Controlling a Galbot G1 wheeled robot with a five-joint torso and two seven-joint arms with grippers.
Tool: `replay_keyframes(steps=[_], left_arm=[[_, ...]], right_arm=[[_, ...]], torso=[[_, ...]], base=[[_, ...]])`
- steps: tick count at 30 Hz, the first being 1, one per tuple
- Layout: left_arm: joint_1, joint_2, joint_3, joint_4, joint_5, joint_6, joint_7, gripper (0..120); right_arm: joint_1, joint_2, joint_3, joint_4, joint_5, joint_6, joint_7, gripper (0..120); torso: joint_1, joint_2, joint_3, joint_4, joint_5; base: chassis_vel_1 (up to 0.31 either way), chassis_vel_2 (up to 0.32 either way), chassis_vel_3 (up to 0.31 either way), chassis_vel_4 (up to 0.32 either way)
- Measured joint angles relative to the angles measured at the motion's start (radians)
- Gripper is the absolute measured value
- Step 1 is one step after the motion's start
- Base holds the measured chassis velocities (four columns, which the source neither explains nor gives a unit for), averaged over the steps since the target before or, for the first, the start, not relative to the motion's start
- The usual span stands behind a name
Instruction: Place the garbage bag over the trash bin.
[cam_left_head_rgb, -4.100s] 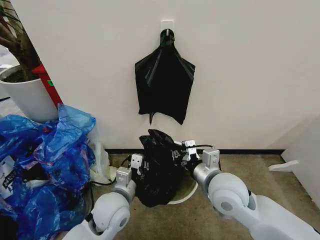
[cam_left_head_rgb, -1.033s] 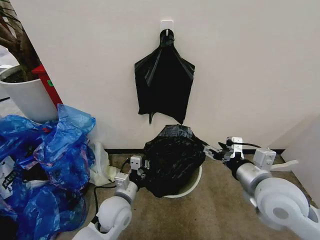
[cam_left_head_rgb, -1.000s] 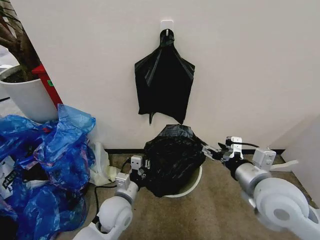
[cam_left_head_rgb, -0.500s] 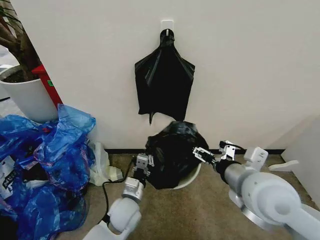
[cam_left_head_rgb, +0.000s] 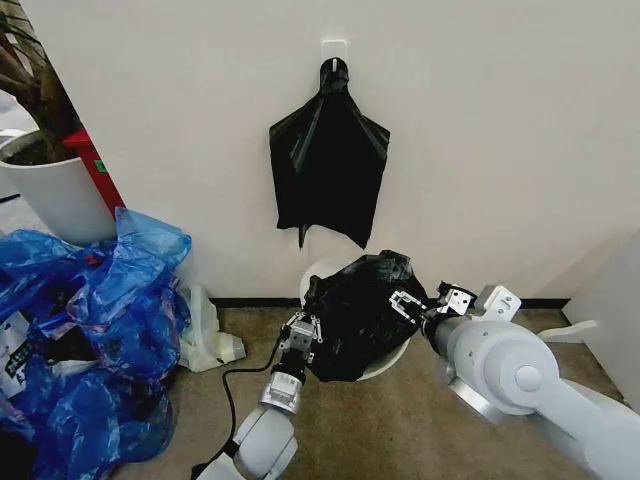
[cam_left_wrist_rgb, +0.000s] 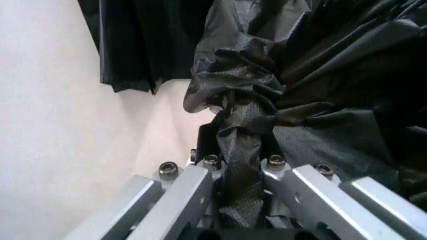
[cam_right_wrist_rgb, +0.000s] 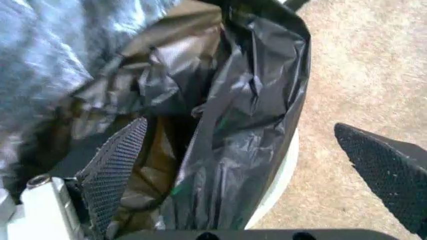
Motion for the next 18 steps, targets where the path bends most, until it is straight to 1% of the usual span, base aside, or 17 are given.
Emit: replay_keyframes(steps=[1,2,3,5,9,14,18], left_arm=[[0.000,0.000,0.000,0.000,0.002,-0.001,0.000,2],[0.000,-0.002,0.001,0.004,0.014,-0.006,0.000,2],[-0.001,-0.003,0.001,0.006,0.022,-0.010,0.000,2],[-0.002,-0.005,0.001,0.009,0.030,-0.014,0.001,2],[-0.005,-0.019,-0.001,0.023,0.083,-0.040,0.001,2],[-0.005,-0.031,-0.003,0.029,0.127,-0.063,0.002,2],[-0.005,-0.037,-0.007,0.031,0.145,-0.077,0.002,2]], right_arm=[[0.001,0.002,-0.006,-0.003,-0.007,0.000,0.003,100],[0.001,0.008,-0.037,-0.017,-0.051,0.000,0.016,100],[0.000,0.010,-0.046,-0.020,-0.065,0.000,0.019,100],[-0.001,0.013,-0.051,-0.021,-0.072,0.000,0.021,100],[-0.002,0.020,-0.064,-0.031,-0.075,0.000,0.048,100],[-0.026,0.015,-0.061,-0.045,-0.083,0.000,0.063,100],[-0.087,-0.011,-0.019,-0.056,-0.093,-0.027,0.068,100]], torso=[[0.000,0.000,0.000,0.0000,0.0000],[0.000,0.000,0.000,0.0000,0.0001],[0.000,0.000,0.000,0.0001,0.0001],[0.000,0.000,0.000,0.0000,0.0001],[0.000,0.000,0.000,0.0001,0.0000],[0.000,0.000,0.000,0.0000,0.0000],[0.000,0.000,0.000,-0.0003,0.0000]], base=[[0.000,0.000,0.000,0.000],[0.000,0.000,0.000,0.000],[0.000,0.000,0.000,0.000],[0.000,0.000,0.000,0.000],[0.000,0.000,0.000,0.000],[0.000,0.000,0.000,0.000],[0.000,0.000,0.000,0.000]])
